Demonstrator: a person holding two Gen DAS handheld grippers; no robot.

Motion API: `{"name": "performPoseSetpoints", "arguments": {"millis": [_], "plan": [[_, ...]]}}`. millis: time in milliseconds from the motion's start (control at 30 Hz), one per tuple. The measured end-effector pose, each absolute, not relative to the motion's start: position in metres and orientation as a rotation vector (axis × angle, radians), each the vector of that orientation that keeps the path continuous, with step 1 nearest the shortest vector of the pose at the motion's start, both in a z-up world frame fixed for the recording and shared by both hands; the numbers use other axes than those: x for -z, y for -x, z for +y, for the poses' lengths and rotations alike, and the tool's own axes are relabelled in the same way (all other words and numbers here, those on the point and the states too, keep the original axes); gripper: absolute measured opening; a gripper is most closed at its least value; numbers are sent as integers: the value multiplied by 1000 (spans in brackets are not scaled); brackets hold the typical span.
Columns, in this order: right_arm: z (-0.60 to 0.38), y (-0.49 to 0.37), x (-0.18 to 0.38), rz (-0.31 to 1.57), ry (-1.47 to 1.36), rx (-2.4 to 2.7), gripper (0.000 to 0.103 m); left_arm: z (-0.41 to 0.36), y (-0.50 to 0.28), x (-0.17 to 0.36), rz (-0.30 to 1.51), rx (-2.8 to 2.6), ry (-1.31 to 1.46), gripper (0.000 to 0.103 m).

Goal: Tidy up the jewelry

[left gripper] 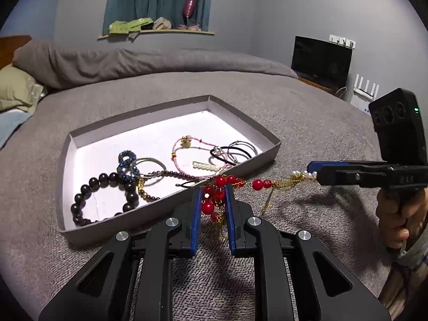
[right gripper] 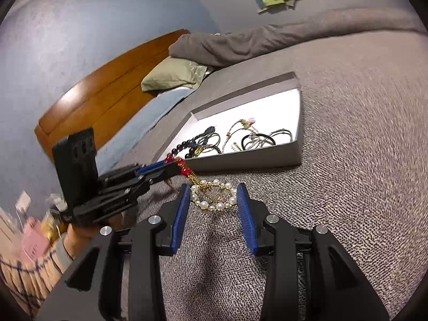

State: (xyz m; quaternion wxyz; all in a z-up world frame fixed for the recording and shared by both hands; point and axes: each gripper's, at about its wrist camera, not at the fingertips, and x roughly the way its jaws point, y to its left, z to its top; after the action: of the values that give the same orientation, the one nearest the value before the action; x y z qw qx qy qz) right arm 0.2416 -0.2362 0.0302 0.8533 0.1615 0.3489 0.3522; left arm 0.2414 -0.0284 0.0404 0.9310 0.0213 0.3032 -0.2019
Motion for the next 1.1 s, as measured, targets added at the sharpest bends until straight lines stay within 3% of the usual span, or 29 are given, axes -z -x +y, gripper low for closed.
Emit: {"name": "performPoseSetpoints", "arguments": {"millis": [300,733,1100], "plan": [[-268,-261,-16,727,-616,-682,36,-56,-235,-26,691,539,-95,18],[-275,-265,-14,703,-802,-789,36,-87,-228,-12,745,674,-82,18],[-299,-261,-19,654,-777,-653,36,-65,-233,-18,711,591,-47,17]]}}
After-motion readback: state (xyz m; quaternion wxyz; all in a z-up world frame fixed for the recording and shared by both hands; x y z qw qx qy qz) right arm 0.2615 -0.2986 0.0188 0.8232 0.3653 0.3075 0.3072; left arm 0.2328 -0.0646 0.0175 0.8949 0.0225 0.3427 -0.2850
